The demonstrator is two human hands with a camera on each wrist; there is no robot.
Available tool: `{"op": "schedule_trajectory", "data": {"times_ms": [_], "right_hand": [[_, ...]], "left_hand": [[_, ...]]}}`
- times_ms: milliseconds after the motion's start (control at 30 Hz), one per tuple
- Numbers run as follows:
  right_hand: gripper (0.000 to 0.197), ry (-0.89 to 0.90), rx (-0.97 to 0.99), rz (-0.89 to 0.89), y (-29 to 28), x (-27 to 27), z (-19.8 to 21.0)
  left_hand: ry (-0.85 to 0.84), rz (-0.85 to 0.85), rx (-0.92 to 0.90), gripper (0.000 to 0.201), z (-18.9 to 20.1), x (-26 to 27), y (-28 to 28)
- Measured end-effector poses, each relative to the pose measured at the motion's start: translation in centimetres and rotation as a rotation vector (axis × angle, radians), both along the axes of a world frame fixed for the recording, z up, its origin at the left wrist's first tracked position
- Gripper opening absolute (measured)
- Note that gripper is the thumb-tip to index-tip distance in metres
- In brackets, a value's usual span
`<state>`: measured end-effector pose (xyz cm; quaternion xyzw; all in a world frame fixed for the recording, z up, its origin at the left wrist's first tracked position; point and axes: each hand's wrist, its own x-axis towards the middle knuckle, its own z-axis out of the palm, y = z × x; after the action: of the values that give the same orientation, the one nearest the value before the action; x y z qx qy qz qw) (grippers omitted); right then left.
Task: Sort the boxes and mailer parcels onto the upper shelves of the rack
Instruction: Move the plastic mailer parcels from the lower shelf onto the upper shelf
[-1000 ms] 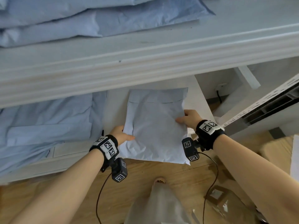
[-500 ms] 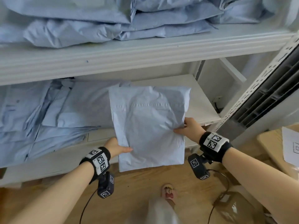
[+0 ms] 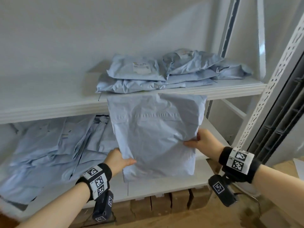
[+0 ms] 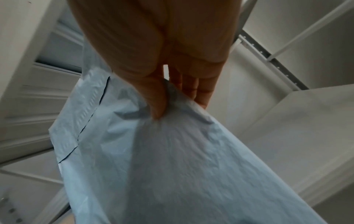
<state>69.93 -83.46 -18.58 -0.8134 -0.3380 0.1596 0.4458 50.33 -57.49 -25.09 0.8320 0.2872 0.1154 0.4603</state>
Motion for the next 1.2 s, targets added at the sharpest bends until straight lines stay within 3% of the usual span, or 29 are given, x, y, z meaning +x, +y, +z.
{"op": "schedule_trajectory", "data": {"times_ms": [300, 500, 633, 767, 833, 933, 967, 1033, 1100, 1200], "right_hand": [[0.017, -0.213, 0.059, 0.044, 1.2, -0.5, 9.5], [0.043, -0.114, 0.323, -0.014, 1.9, 0.5, 15.2], [0.053, 0.084, 0.358, 0.002, 1.6, 1.1, 15.9], [0.058, 0.033, 0.287, -0.038, 2.1, 2.6, 15.3], [0.060, 0.003, 0.272, -0.053, 2.6, 4.0, 15.7], [0.078, -0.089, 0.270, -0.089, 3.6, 7.0, 17.4], [0.081, -0.141, 0.260, -0.100, 4.0, 8.1, 18.1], [0.076, -0.232, 0.240, -0.100, 5.2, 10.1, 19.7], [0.055, -0.319, 0.201, -0.083, 6.7, 12.1, 21.5], [0.034, -0.377, 0.123, -0.050, 9.0, 15.2, 24.2]], "left_hand": [[-0.251, 0.010, 0.085, 0.020, 10.3, -1.2, 2.1], [-0.459, 0.056, 0.018, 0.015, 17.1, 0.7, 3.0], [-0.534, 0.013, -0.087, 0.018, 21.2, 2.5, 3.2], [-0.566, -0.018, -0.099, 0.026, 23.4, 5.0, 3.2], [-0.565, -0.047, -0.042, 0.038, 24.0, 6.2, 3.4], [-0.511, -0.117, 0.047, 0.082, 25.1, 8.1, 4.3], [-0.475, -0.131, 0.105, 0.086, 25.5, 8.8, 4.7], [-0.375, -0.139, 0.259, 0.071, 26.5, 10.5, 5.5], [-0.257, -0.129, 0.382, 0.056, 27.8, 12.6, 6.6], [-0.068, -0.131, 0.524, 0.049, 30.0, 15.7, 8.1]]}}
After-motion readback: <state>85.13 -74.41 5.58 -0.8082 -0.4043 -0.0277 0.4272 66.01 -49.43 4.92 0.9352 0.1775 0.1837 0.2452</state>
